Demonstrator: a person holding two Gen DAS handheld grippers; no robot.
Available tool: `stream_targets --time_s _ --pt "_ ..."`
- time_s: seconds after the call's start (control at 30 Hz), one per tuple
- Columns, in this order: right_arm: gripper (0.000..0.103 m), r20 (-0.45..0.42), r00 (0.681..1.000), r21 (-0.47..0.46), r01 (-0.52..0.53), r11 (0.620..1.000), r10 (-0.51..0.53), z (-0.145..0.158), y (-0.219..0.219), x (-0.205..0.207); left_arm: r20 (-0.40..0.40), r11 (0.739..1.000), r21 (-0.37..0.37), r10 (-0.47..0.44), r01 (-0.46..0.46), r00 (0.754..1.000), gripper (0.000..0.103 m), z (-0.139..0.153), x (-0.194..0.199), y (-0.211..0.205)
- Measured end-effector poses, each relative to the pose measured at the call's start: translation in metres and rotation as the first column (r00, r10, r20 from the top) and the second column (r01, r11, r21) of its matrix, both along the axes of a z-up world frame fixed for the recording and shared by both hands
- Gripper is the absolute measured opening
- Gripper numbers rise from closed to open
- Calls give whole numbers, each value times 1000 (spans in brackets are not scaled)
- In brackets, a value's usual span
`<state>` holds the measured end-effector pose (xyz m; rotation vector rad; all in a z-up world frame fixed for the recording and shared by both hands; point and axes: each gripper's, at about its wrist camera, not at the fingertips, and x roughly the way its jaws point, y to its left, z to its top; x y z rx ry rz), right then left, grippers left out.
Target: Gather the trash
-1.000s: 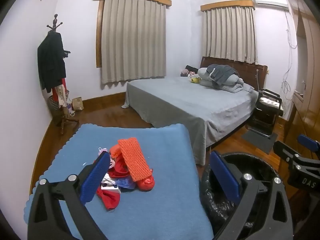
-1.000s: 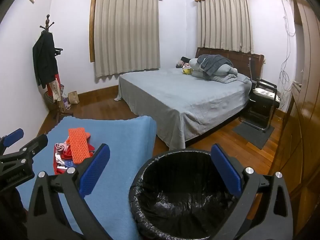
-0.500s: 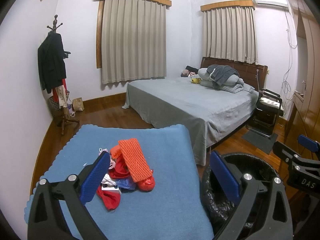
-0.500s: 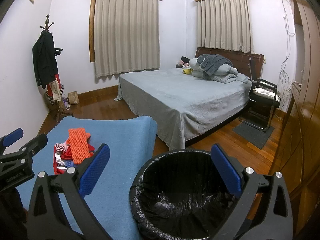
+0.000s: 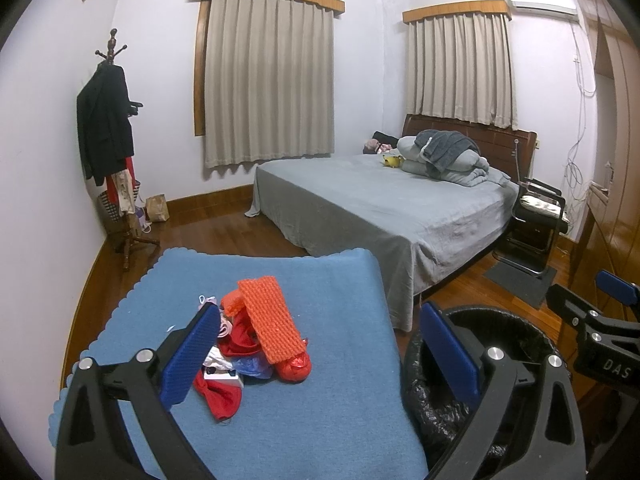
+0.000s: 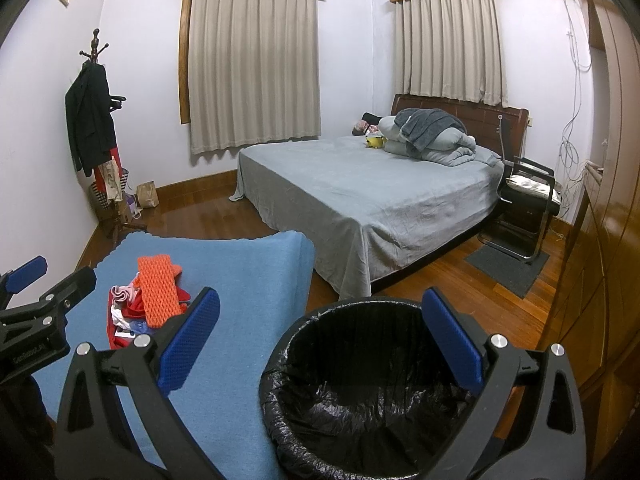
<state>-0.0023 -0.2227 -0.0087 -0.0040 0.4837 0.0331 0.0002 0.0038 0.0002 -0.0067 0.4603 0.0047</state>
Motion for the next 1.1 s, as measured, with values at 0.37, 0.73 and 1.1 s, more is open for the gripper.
stream_targets --time_s 0.37,0.73,1.1 --pt "98 -2 1000 1 1 1000 -1 0 0 0 0 1000 0 0 0 1000 97 0 0 0" --pt "98 -3 1000 1 1 1000 -1 -1 0 0 0 1000 -1 1 -1 1000 97 0 0 0" --pt "98 -5 1000 4 1 1000 -1 -2 -1 1 -1 1000 -2 0 0 1000 97 0 0 0"
